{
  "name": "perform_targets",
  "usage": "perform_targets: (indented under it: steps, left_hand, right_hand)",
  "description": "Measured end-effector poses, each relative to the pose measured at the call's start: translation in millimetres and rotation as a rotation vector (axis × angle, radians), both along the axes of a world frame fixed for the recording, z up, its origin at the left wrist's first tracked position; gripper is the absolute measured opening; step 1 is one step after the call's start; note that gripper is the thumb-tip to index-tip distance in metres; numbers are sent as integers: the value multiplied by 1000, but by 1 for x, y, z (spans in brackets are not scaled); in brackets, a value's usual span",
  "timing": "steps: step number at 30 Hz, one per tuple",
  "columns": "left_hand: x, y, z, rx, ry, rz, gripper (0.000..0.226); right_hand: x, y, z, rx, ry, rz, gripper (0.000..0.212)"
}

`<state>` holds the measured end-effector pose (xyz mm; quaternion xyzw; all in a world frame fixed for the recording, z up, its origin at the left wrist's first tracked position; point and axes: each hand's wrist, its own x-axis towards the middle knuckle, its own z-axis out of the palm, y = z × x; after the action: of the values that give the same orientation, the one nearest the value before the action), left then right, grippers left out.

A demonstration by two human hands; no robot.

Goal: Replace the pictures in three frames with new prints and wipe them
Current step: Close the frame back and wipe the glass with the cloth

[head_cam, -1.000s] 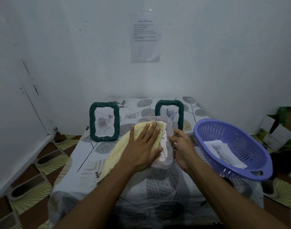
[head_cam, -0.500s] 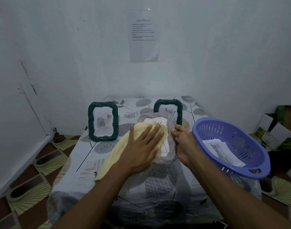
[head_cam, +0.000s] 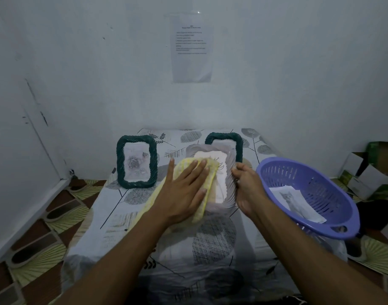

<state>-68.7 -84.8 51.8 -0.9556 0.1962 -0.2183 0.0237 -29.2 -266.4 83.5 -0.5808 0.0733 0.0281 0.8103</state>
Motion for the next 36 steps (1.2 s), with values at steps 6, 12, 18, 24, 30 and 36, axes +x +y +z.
perform_targets:
  steps: [6, 12, 18, 24, 30, 36]
  left_hand:
    - [-16, 4, -13, 23, -17, -15, 57]
    - [-1, -3, -10, -47, -16, 95, 63]
    - [-8, -9, -9, -45, 31, -124, 56]
    - [-24, -1, -24, 21, -16, -113, 59]
    - [-4, 1, -10, -30, -30, 118, 65]
    - [-16, -14, -13, 2, 24, -174, 60]
  right_hand:
    - [6, -11, 13, -41, -35, -66, 21]
    - [-3, 5, -7, -111, -15, 35, 22]
    - [1, -1, -2, -72, -28, 7, 22]
    - [10, -13, 9, -60, -76, -83, 20]
    - [2, -2, -5, -125, -63, -8, 21]
    - [6, -5, 8, -70, -83, -59, 21]
